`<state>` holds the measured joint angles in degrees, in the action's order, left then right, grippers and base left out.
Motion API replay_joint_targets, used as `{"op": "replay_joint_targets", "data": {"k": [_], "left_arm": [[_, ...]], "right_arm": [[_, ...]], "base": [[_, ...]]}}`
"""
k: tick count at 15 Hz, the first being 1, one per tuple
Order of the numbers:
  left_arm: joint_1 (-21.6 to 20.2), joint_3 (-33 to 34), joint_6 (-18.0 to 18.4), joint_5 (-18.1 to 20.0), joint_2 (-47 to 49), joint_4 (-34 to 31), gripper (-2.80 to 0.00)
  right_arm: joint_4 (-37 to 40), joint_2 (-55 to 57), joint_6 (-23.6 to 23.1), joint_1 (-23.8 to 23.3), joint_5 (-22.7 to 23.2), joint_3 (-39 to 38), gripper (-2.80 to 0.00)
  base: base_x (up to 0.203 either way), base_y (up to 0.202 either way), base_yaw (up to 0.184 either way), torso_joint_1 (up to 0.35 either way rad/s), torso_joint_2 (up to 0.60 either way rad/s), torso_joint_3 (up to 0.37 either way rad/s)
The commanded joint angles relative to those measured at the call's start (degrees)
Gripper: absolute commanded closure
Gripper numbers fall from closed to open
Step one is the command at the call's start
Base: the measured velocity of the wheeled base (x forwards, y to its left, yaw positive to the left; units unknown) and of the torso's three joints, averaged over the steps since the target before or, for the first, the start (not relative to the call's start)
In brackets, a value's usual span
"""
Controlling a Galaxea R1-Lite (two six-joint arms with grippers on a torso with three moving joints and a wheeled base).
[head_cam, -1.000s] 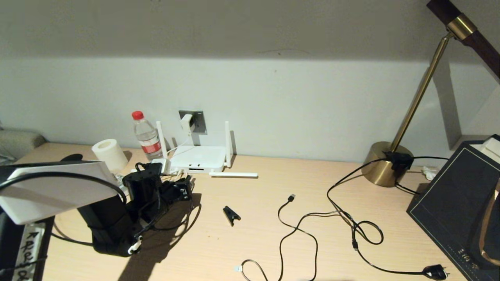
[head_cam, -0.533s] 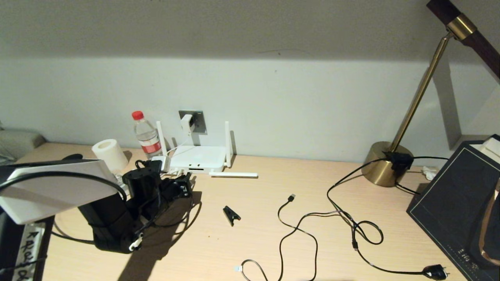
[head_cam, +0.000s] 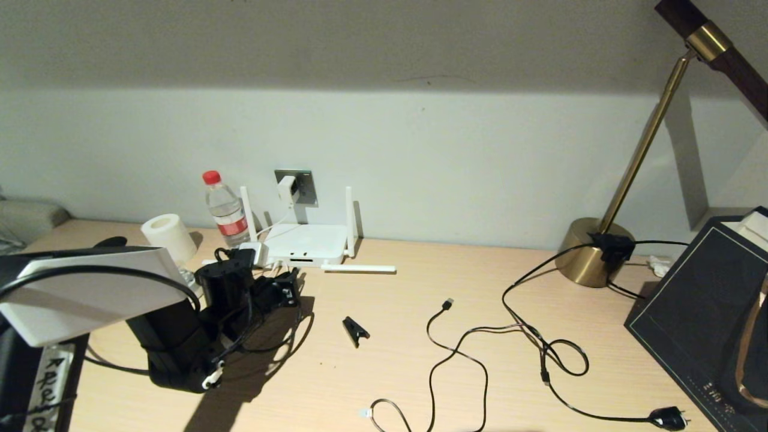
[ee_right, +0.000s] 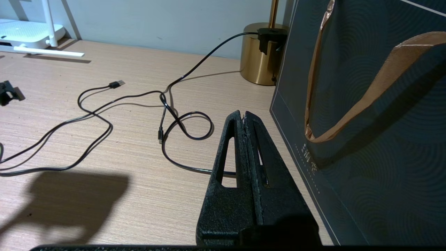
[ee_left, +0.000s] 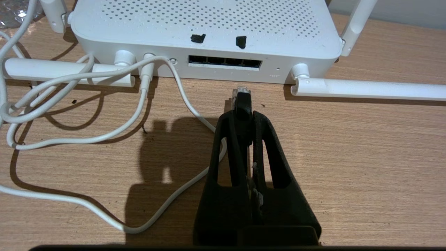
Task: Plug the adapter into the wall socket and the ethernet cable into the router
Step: Align cable and router interface
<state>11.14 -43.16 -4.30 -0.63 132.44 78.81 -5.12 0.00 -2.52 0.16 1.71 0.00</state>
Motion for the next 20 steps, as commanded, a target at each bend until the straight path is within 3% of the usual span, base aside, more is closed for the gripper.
{"op": "replay_joint_targets", "data": {"k": [1, 20], "left_arm": [[0.4, 1.2, -0.1, -0.3, -1.7, 0.5, 0.00], [-0.5, 0.6, 1.2, 0.5, -0.1, 0.5, 0.00]], "right_arm": [[-0.1, 0.1, 0.0, 0.0, 0.1, -2.0, 0.00], [-0.1, 0.1, 0.0, 0.0, 0.1, -2.0, 0.00]], "base": [[0.000, 0.000, 0.000, 0.000, 0.00, 0.000], [0.000, 0.000, 0.000, 0.000, 0.00, 0.000]]}}
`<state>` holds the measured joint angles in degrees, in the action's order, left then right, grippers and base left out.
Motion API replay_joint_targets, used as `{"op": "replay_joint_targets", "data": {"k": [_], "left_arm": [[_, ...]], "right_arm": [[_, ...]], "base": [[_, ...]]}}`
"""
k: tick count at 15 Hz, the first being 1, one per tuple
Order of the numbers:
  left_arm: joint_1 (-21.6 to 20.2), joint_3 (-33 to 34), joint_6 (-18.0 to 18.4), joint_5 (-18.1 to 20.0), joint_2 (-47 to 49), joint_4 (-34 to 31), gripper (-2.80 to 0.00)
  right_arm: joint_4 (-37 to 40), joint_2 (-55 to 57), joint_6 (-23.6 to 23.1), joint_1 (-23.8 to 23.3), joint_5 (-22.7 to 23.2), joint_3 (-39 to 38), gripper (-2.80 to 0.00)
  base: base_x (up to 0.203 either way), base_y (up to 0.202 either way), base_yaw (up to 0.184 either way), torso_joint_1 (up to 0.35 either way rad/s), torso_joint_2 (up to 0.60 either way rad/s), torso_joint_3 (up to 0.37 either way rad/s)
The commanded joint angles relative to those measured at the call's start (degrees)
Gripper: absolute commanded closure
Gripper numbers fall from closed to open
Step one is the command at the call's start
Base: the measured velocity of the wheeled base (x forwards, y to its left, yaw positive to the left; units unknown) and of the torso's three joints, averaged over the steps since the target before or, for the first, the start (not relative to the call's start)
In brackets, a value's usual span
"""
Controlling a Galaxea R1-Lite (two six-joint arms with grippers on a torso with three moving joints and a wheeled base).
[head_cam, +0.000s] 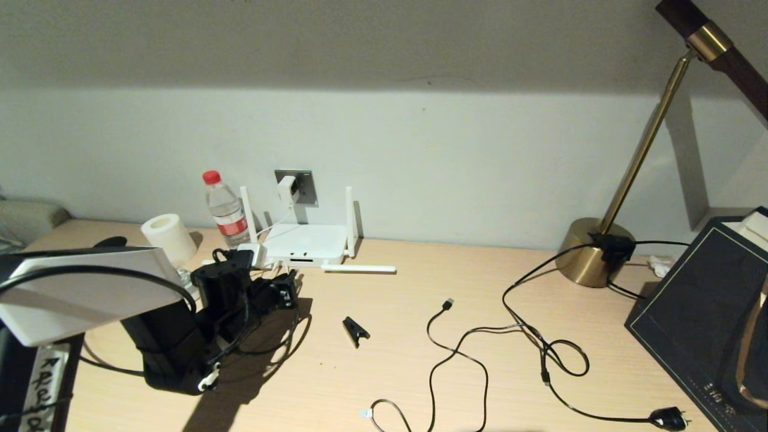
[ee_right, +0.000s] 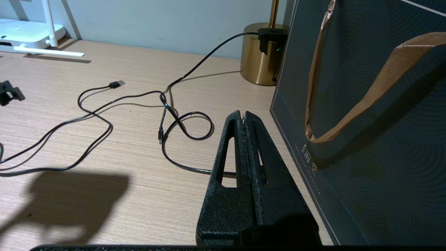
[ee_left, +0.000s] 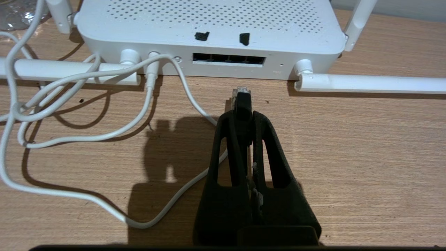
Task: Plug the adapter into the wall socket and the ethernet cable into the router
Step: Align cable and router interface
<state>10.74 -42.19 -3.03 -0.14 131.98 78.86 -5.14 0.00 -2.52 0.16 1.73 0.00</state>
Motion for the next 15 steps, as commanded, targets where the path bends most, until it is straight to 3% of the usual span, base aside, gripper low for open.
{"op": "replay_joint_targets", "data": {"k": [1, 4, 15], "left_arm": [[-0.2, -0.8, -0.1, 0.1, 0.5, 0.4, 0.00], [-0.3, -0.8, -3.2, 1.3, 0.5, 0.4, 0.00], [-1.5, -3.8, -3.3, 1.5, 2.5, 0.2, 0.00]], "right_arm": [[0.0, 0.1, 0.0, 0.0, 0.0, -2.0, 0.00], [0.0, 0.1, 0.0, 0.0, 0.0, -2.0, 0.00], [0.0, 0.1, 0.0, 0.0, 0.0, -2.0, 0.00]], "base": [[0.000, 0.000, 0.000, 0.000, 0.00, 0.000], [0.000, 0.000, 0.000, 0.000, 0.00, 0.000], [0.000, 0.000, 0.000, 0.000, 0.00, 0.000]]}}
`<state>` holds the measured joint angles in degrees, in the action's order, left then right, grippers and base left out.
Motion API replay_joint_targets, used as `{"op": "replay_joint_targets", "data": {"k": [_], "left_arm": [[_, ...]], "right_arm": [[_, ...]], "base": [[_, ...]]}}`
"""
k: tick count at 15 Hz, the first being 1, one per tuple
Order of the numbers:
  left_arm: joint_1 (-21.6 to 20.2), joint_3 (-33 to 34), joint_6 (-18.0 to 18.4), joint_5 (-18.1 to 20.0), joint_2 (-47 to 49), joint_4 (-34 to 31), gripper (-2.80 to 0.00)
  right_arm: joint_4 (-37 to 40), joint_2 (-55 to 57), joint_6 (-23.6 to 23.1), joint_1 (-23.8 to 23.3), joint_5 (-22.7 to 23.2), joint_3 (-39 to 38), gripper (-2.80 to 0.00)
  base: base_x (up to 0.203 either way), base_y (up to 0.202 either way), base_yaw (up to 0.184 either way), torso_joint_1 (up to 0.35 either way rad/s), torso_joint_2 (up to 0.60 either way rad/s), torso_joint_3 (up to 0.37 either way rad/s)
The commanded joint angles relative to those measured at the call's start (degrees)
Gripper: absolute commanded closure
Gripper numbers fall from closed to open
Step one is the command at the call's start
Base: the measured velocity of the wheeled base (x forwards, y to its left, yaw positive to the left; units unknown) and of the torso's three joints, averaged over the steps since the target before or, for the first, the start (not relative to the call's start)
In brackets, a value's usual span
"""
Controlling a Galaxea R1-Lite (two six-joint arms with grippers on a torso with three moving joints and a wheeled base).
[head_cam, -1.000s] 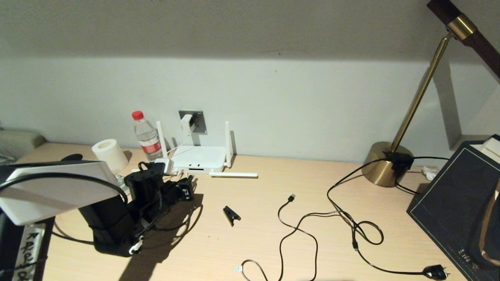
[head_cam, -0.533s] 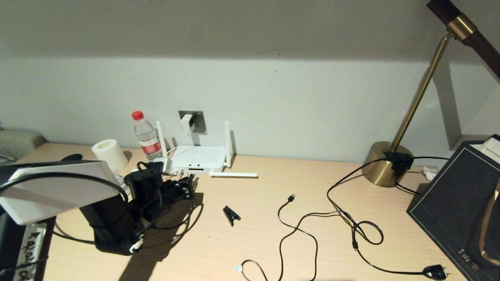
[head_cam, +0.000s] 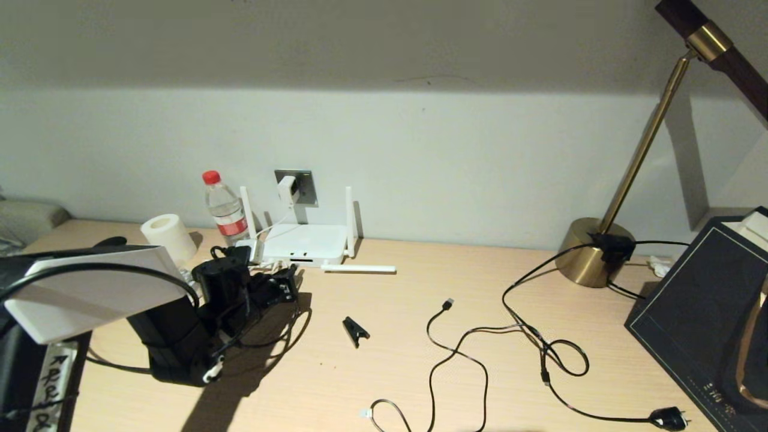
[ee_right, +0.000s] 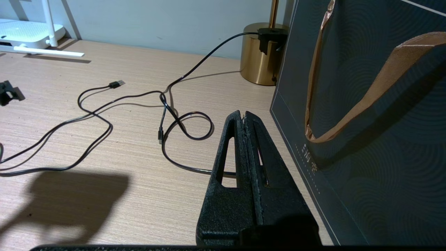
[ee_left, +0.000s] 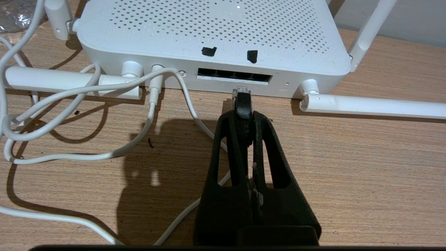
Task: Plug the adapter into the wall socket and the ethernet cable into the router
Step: Align cable and router interface
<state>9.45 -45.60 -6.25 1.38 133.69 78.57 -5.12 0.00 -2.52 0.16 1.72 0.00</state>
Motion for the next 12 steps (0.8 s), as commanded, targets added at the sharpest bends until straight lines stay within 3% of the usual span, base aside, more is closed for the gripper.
{"op": "replay_joint_targets", "data": {"k": [1, 12], "left_arm": [[-0.2, -0.5, 0.0, -0.1, 0.8, 0.4, 0.00], [-0.3, 0.1, -0.1, 0.0, 0.7, 0.5, 0.00]], "right_arm": [[-0.1, 0.1, 0.0, 0.0, 0.0, -2.0, 0.00], [-0.1, 0.1, 0.0, 0.0, 0.0, -2.0, 0.00]], "base": [[0.000, 0.000, 0.000, 0.000, 0.00, 0.000], [0.000, 0.000, 0.000, 0.000, 0.00, 0.000]]}}
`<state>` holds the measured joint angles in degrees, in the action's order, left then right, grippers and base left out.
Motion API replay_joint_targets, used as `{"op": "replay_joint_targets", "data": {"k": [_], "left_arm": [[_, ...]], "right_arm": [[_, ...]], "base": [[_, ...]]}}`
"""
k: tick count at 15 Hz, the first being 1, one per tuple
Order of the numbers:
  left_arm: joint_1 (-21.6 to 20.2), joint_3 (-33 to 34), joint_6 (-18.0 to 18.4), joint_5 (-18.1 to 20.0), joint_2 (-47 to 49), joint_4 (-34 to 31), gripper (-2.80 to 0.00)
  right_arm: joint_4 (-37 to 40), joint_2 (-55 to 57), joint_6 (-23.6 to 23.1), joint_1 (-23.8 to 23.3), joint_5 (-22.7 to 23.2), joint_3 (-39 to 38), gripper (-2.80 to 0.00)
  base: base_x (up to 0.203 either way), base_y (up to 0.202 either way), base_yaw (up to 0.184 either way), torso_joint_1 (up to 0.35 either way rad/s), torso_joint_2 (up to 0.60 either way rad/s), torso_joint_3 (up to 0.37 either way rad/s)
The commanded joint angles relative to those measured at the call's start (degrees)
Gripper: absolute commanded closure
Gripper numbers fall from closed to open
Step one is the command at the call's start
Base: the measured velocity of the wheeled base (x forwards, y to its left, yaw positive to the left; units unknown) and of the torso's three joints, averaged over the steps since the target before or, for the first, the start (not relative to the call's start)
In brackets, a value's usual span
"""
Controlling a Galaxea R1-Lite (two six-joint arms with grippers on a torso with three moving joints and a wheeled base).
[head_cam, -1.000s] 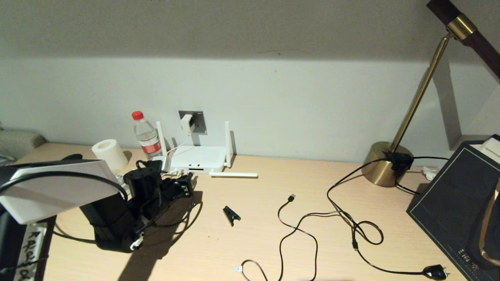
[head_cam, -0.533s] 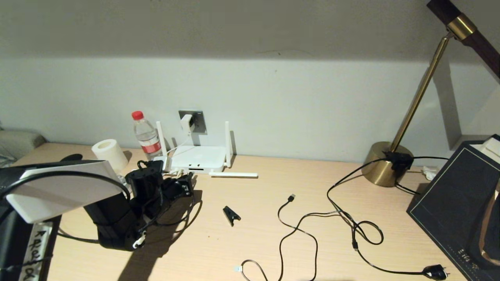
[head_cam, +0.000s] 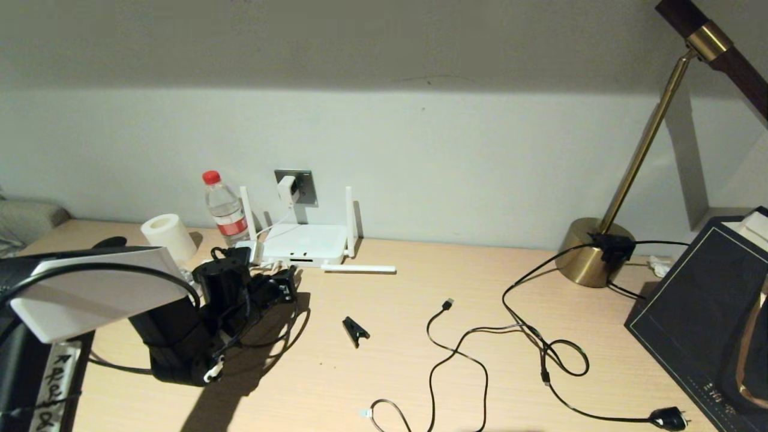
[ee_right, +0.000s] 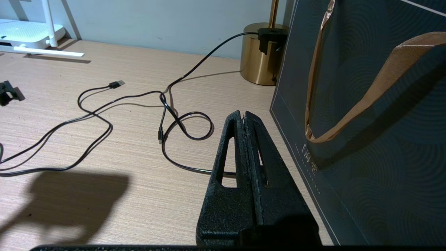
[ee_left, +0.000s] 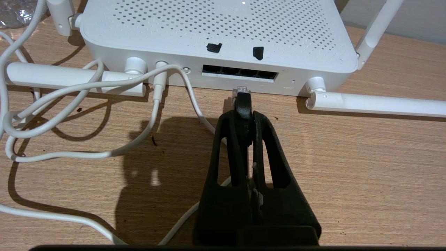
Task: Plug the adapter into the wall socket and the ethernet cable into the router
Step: Align cable and router interface
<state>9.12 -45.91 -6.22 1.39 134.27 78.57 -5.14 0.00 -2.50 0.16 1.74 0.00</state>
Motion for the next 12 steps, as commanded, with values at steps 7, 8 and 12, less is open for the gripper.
{"op": "replay_joint_targets", "data": {"k": [7, 8, 12], "left_arm": [[-0.7, 1.6, -0.1, 0.0, -0.4, 0.7, 0.00], [-0.7, 1.5, -0.1, 0.0, -0.3, 0.7, 0.00], [-1.1, 0.9, -0.2, 0.1, -0.1, 0.7, 0.00]], "right_arm": [[0.0, 0.1, 0.0, 0.0, 0.0, -2.0, 0.00], [0.0, 0.1, 0.0, 0.0, 0.0, -2.0, 0.00], [0.0, 0.1, 0.0, 0.0, 0.0, -2.0, 0.00]], "base": [[0.000, 0.000, 0.000, 0.000, 0.00, 0.000], [0.000, 0.000, 0.000, 0.000, 0.00, 0.000], [0.000, 0.000, 0.000, 0.000, 0.00, 0.000]]}}
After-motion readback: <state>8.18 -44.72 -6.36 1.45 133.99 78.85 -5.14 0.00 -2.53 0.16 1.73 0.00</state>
